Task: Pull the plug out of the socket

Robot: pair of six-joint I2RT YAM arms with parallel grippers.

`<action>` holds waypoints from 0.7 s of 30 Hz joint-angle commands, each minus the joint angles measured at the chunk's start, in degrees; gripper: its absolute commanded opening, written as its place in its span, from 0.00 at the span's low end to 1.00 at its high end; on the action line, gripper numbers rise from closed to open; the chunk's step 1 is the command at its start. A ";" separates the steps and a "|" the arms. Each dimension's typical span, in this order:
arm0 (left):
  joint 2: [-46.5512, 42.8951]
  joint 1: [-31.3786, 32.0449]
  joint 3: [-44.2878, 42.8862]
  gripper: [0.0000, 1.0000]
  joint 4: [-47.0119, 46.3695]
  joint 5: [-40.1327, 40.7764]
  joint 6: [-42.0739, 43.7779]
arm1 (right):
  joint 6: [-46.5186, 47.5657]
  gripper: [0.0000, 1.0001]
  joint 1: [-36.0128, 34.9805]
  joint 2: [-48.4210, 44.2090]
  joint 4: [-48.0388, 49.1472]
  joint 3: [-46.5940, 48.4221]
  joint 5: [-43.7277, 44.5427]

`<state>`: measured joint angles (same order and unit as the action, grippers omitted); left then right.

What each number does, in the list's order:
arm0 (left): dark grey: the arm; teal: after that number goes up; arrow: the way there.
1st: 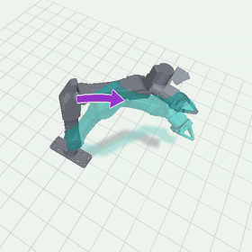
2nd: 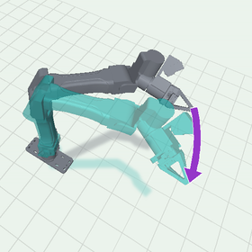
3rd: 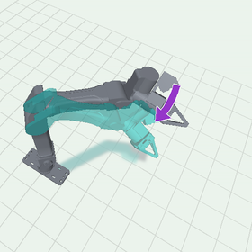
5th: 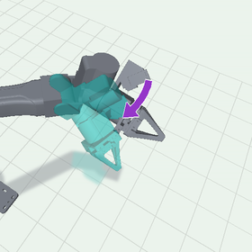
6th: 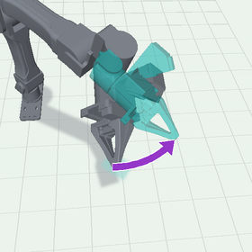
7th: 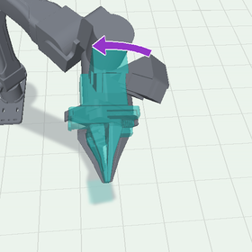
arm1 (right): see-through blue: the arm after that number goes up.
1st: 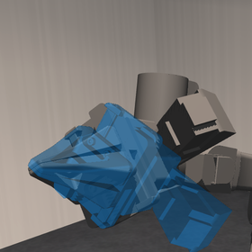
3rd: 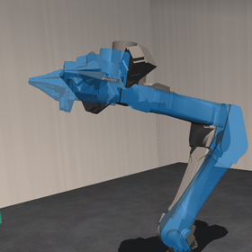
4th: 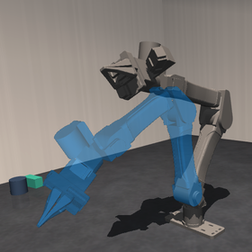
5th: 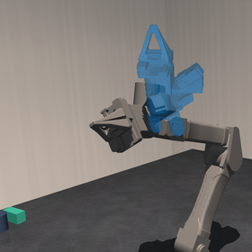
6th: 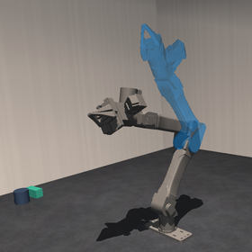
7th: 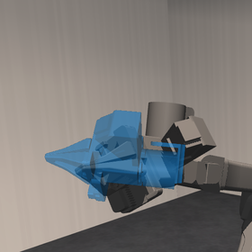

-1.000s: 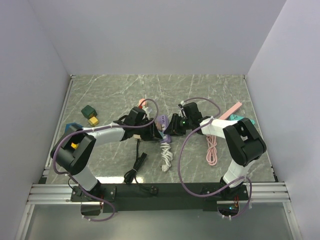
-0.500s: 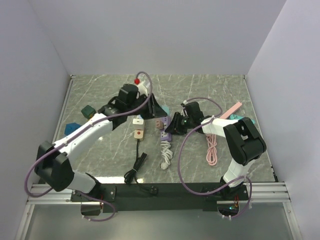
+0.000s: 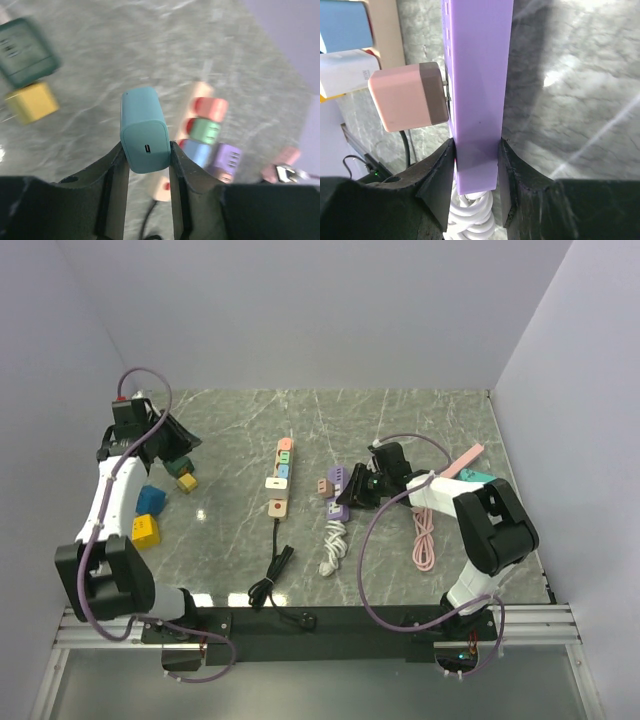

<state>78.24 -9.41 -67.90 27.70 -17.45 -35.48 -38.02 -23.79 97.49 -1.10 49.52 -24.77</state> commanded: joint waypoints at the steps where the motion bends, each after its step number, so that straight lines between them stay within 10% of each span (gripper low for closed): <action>1: 3.14 -2.88 2.06 0.00 3.67 2.77 3.66 | 3.65 0.00 0.94 -1.68 -8.47 -1.35 6.41; 14: 10.44 -7.99 11.21 0.01 2.88 11.29 4.11 | 5.41 0.00 0.94 -3.19 -10.67 1.11 3.07; 21: 9.84 -8.17 11.12 0.60 3.50 11.39 2.70 | 6.29 0.00 0.68 -4.06 -12.34 2.78 2.54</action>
<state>89.71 -17.43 -56.36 31.97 -6.59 -32.16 -34.33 -23.33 95.29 -8.54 50.78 -23.44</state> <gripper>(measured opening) 0.539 0.418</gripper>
